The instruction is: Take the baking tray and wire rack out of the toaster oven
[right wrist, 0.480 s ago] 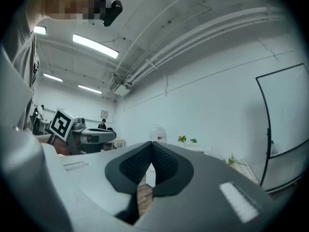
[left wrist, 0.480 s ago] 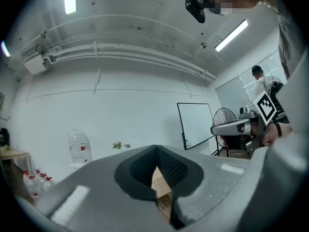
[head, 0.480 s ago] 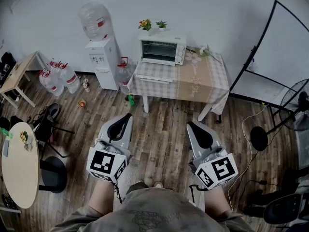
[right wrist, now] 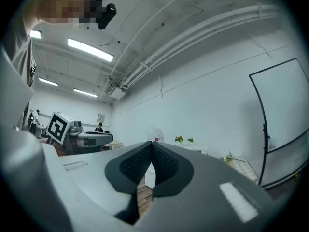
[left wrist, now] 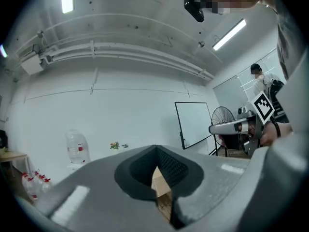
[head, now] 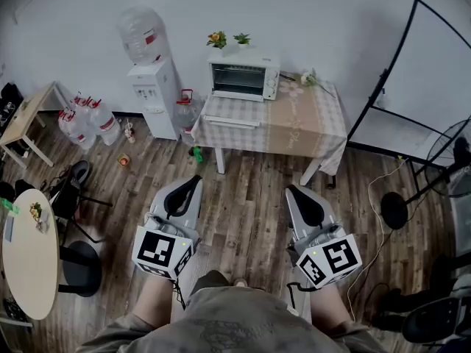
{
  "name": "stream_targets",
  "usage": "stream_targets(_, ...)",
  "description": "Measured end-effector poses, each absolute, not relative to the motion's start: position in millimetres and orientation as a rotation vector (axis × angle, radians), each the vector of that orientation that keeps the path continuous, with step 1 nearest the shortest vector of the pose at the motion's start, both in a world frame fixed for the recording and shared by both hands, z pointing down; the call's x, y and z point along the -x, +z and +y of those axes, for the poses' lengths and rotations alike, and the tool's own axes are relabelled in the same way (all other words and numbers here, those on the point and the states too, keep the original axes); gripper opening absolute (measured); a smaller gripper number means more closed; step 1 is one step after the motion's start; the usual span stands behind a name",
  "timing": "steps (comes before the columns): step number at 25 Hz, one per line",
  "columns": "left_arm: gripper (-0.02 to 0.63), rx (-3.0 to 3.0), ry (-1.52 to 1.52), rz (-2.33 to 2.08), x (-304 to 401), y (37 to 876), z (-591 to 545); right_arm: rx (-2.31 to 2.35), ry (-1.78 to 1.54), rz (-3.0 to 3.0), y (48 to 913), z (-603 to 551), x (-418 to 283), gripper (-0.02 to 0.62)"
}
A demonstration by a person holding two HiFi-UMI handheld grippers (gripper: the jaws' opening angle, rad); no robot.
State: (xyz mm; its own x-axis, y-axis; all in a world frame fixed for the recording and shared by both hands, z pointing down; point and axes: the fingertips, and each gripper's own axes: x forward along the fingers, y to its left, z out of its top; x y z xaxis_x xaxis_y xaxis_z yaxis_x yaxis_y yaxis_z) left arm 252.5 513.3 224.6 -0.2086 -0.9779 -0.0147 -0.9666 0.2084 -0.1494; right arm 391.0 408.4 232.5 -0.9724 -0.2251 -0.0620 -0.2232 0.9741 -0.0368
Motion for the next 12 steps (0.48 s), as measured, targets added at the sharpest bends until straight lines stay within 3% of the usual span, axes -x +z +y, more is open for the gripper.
stream_targets(10, 0.003, 1.851, -0.177, 2.386, -247.0, 225.6, 510.1, 0.429, -0.036, 3.061, 240.6, 391.2, -394.1, 0.029)
stream_targets(11, 0.013, 1.82, -0.169, 2.403, -242.1, 223.3, 510.7, 0.457, -0.042, 3.048, 239.7, 386.6, -392.5, 0.091)
stream_targets(12, 0.082, 1.794, -0.166, 2.417, -237.1, 222.7, 510.2, 0.484, -0.047, 3.038, 239.7, 381.6, -390.3, 0.213)
